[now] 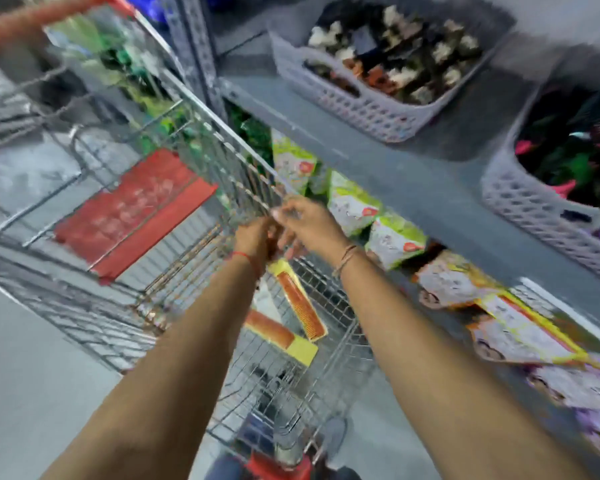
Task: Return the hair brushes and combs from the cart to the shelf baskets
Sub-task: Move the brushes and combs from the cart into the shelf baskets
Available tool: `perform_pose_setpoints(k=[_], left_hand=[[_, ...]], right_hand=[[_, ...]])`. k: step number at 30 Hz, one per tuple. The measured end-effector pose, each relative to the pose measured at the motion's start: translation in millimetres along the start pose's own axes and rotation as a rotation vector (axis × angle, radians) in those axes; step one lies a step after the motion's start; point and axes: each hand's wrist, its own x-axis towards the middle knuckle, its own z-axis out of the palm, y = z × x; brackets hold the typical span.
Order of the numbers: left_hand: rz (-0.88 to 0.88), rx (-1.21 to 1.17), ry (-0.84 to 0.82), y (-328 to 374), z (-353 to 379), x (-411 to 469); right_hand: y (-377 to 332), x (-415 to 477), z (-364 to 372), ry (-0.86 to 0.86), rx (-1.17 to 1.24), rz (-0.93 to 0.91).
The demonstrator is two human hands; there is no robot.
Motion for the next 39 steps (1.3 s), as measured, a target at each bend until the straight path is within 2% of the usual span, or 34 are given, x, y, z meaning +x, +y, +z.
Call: perform_pose_setpoints(k=[3,5,7,10,12,15,17,21,23,26,30,35,37,39], left_hand=[[-0.266,0.098,0.032,-66.1,-34.0,39.5],[-0.457,0.195,0.033,-108.1,-55.8,59.1],[-0.590,0.288,0.093,-145.4,-71.9,77.0],[-0.650,0.291,0.232,-185.3,-76.3,89.7],[-0.661,0.309,0.279,-197.2,-64.1,89.4],[-0.639,0.313,0.336,-223.4,-52.4,94.9],[-0.657,0.216,0.341,-227.7,-50.8,93.6],[-0.461,0.518,0.551,-215.7,-68.3,82.7],[-0.386,0.457,0.552,-208.1,-76.6,80.8],[-0.310,0.320,0.586,-186.6,-82.8,79.5],[-0.116,0.275,0.652,-146.2,-64.8,70.4],[0.151,0.175,0.659,-100.4,-32.6,45.9],[0.309,0.129,0.654,-77.5,-20.6,29.3],[0.517,0.027,0.575,-51.6,-3.7,5.2]], right_hand=[[74.3,28.4,28.8,-0.179,-0.121,0.293],[120.9,43.1,37.5,-0.217,-0.155,0.471],[160.6,52.3,40.6,-0.209,-0.307,0.585],[204.6,57.2,40.9,-0.159,-0.813,0.576],[220.9,56.6,45.1,-0.053,-0.891,0.581],[240.7,60.2,58.3,-0.041,-1.034,0.575],[246.6,59.8,62.1,-0.039,-1.047,0.613],[250.7,56.9,55.6,0.095,-0.649,0.708],[248.4,52.1,54.2,0.096,-0.603,0.715],[234.3,43.1,53.4,0.192,-0.493,0.669],[202.6,28.7,58.6,0.328,-0.445,0.404],[146.2,10.1,69.2,0.497,-0.219,-0.011],[115.3,-0.8,67.0,0.586,-0.115,-0.175],[80.8,-14.7,54.4,0.685,-0.025,-0.287]])
